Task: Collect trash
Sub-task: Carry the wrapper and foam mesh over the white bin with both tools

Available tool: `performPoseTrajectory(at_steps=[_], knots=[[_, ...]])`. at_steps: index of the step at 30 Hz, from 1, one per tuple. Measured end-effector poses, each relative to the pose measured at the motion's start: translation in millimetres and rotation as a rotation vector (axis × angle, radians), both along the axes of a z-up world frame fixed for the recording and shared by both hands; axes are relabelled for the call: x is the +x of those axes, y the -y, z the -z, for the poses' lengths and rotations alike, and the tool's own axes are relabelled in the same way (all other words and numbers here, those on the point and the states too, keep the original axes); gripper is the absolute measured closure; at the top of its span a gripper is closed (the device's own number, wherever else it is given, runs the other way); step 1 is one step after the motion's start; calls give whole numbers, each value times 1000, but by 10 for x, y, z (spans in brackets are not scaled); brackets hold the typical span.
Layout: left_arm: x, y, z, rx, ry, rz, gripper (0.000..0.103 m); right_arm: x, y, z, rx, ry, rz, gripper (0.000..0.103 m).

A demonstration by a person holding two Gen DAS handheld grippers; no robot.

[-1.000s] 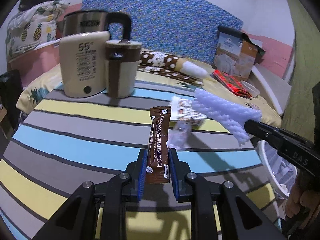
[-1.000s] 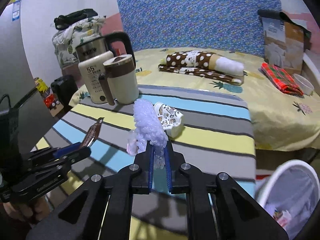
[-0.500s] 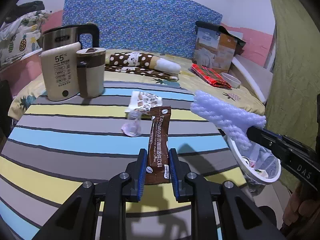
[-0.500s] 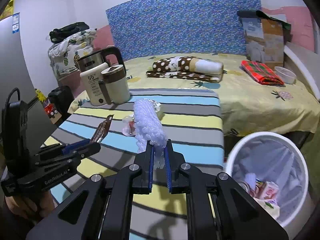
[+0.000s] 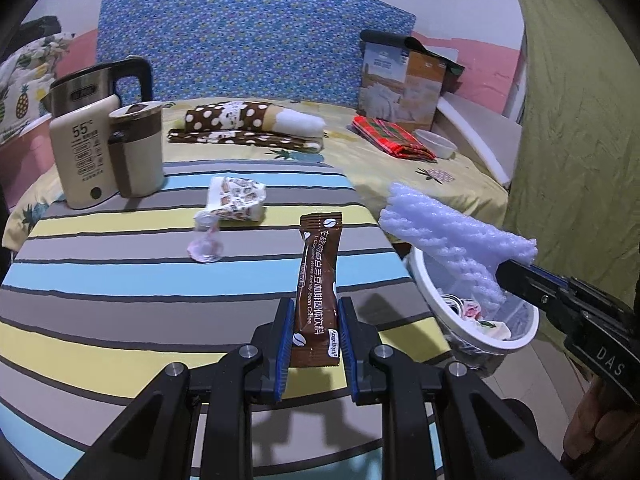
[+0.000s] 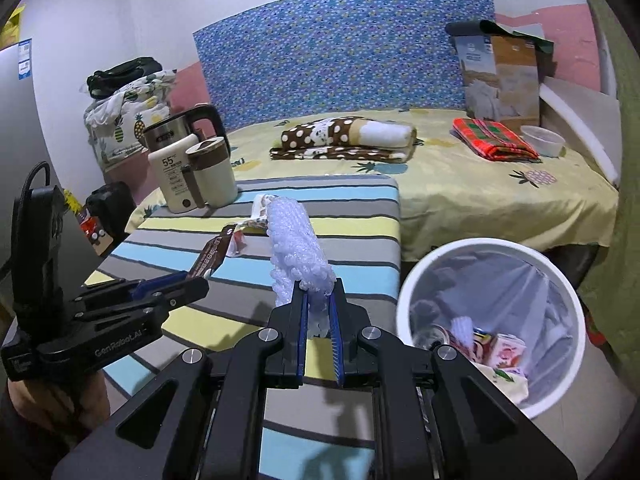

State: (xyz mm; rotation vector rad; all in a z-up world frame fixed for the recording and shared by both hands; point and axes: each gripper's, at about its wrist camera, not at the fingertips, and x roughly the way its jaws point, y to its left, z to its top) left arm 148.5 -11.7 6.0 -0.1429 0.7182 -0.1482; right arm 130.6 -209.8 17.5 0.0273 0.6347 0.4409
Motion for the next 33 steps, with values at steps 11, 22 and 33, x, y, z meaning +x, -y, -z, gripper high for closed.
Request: performPoseTrajectory(at_steps=[11,22,33], knots=[[49,385,-53,15,5,71,81,-65,229,19,15,9,51,91],[138,798,-48,14,7,157,81,-106,617,91,18,-9,140,91],[300,1286,15,12,9,271,81,-116,983,190,12,-47,251,91]])
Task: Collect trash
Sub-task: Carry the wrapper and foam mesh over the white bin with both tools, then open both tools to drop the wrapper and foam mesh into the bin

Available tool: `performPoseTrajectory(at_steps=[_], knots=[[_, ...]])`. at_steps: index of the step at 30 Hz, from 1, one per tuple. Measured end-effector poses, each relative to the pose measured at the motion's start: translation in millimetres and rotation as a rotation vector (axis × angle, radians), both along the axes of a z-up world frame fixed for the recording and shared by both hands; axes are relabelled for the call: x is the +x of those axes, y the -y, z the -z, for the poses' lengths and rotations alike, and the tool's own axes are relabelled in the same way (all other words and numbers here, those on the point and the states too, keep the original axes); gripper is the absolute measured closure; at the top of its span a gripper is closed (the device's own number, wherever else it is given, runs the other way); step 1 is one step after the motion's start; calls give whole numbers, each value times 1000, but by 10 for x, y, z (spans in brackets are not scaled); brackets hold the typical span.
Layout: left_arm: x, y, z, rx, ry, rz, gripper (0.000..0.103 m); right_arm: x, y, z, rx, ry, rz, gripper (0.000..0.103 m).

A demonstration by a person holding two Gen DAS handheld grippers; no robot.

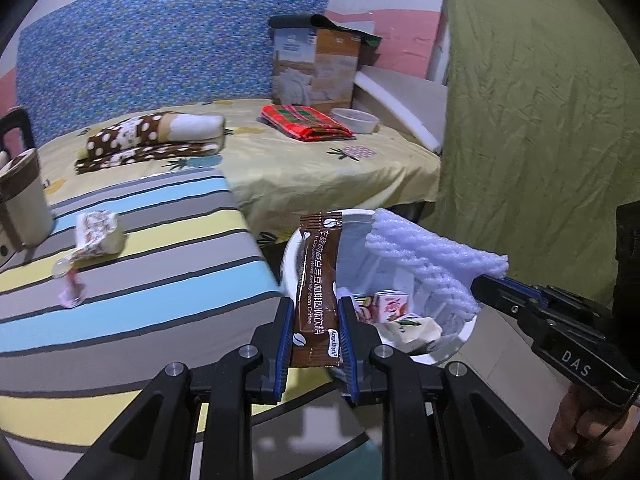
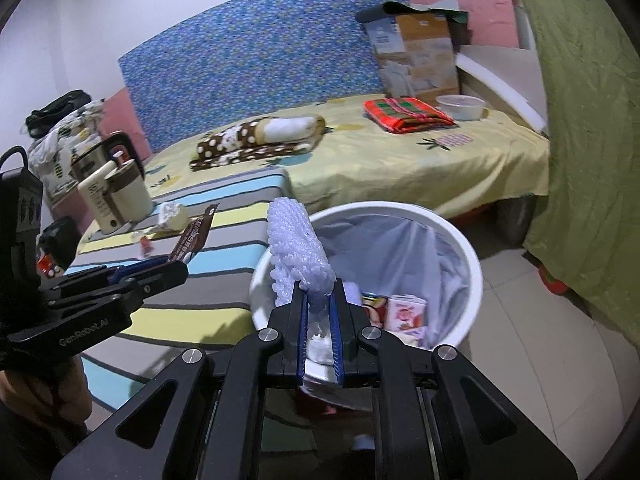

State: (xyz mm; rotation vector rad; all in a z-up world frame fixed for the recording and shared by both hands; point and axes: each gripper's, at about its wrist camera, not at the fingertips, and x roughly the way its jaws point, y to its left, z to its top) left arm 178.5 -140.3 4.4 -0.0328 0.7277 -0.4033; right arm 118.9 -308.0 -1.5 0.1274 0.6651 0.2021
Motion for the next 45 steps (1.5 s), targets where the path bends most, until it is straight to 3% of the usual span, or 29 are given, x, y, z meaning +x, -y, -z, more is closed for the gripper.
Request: performPoseTrajectory(at_steps=[26,30,45], knots=[[655,470,395,-7,-80,95,80,278,213,307,18,-125,64,86],[676,451,417,-28,-84,97,66,270,209,314,20,-119,61,67],[410,174,216,-63,-58,63,66,164,196,179,-2,-91,81,66]])
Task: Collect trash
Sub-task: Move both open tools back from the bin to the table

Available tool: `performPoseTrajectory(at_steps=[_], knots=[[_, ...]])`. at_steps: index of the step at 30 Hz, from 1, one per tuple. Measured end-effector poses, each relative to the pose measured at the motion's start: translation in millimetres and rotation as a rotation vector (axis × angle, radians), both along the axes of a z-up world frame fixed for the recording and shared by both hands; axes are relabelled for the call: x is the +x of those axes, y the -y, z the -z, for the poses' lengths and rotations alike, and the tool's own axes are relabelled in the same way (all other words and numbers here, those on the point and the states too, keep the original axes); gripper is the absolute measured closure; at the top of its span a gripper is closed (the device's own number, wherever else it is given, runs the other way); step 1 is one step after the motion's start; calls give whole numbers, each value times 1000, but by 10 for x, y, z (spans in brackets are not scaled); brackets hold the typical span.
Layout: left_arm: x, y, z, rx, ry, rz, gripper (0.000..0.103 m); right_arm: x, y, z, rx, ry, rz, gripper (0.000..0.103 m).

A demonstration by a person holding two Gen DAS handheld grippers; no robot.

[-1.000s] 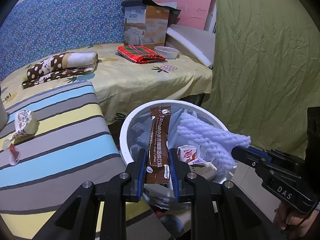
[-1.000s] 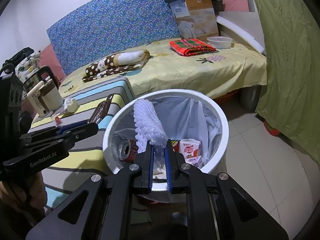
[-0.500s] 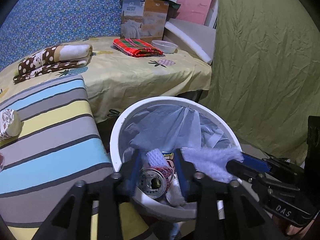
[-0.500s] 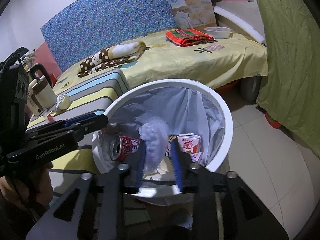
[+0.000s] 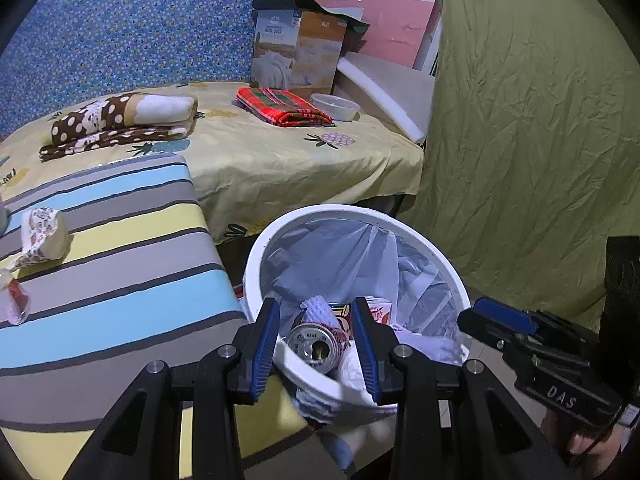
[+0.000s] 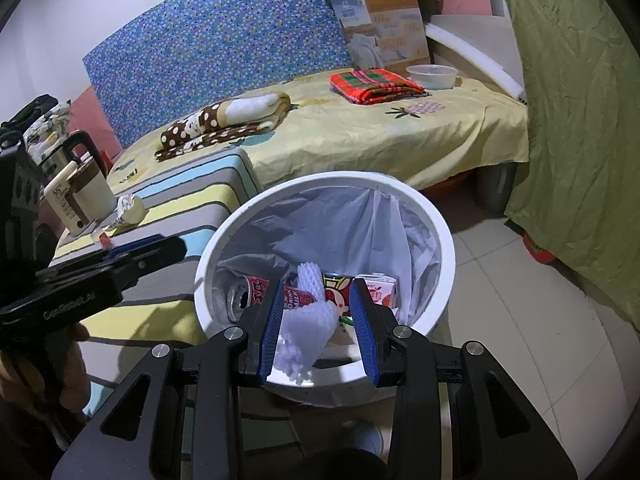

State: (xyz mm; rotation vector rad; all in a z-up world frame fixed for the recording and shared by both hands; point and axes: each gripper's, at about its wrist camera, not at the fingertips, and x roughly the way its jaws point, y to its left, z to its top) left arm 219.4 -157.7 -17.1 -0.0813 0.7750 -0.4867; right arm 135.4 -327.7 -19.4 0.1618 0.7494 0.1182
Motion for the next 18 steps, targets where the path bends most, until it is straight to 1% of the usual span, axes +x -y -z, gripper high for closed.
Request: performPoseTrajectory(at_steps=[7,18], knots=[[-168,-144,-107,-3,14,-26,66,-73,-61,-124,-5,33,-13,66],[-455,-456,-276,-12,37,-97,66,-215,-321,-295,10,84,-94,66]])
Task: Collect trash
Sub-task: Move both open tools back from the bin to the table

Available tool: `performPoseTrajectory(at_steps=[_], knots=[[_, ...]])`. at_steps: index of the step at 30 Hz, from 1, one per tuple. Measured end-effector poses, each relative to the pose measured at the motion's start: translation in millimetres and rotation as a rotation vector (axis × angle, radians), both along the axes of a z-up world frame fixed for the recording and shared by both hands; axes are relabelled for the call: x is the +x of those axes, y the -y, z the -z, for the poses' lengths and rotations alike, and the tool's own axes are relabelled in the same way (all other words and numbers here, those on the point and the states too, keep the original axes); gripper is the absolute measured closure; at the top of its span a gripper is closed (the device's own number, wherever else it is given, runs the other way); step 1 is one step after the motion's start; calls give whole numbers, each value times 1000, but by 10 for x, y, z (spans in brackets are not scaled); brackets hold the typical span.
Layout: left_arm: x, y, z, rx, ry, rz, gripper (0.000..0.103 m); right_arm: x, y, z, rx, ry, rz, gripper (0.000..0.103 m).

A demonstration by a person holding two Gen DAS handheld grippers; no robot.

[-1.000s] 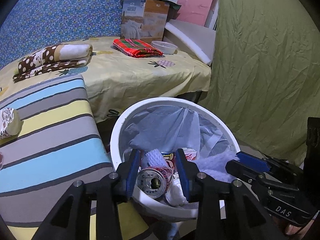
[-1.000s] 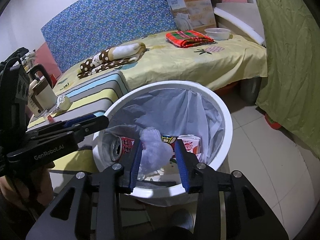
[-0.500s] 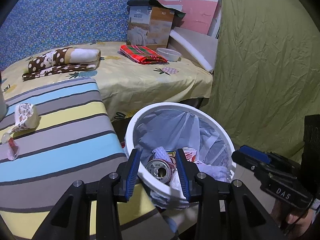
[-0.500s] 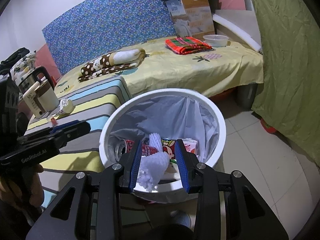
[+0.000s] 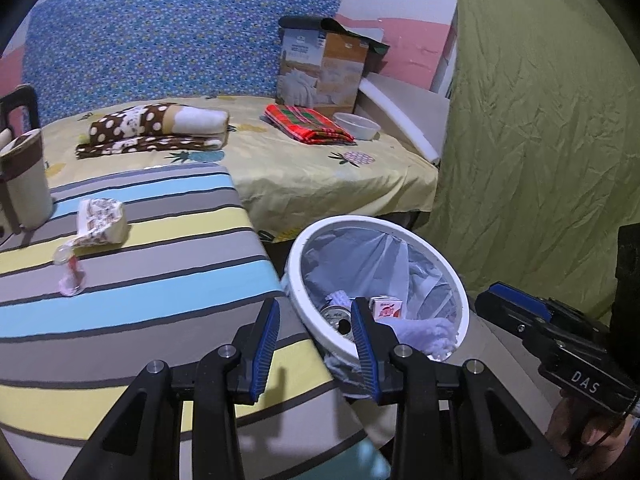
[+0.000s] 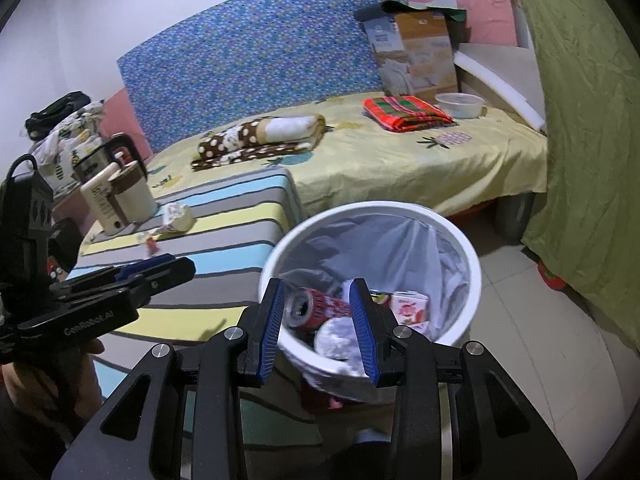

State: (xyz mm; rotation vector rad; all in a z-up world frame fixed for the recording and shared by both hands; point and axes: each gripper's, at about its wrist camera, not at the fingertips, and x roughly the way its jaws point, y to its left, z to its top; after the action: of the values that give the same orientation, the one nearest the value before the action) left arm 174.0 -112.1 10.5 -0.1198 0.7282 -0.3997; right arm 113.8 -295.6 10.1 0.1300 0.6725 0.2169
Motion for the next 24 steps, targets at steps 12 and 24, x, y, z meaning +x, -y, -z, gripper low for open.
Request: performPoseTrajectory(at_steps=[12,24], knots=[[-261,-443,-27,8,7,-90,66,-58,-422,-36,14,15,-120,66],[-403,-873,-39,33,26,-191,66,-39,-723,-53,-14,7,-159,66]])
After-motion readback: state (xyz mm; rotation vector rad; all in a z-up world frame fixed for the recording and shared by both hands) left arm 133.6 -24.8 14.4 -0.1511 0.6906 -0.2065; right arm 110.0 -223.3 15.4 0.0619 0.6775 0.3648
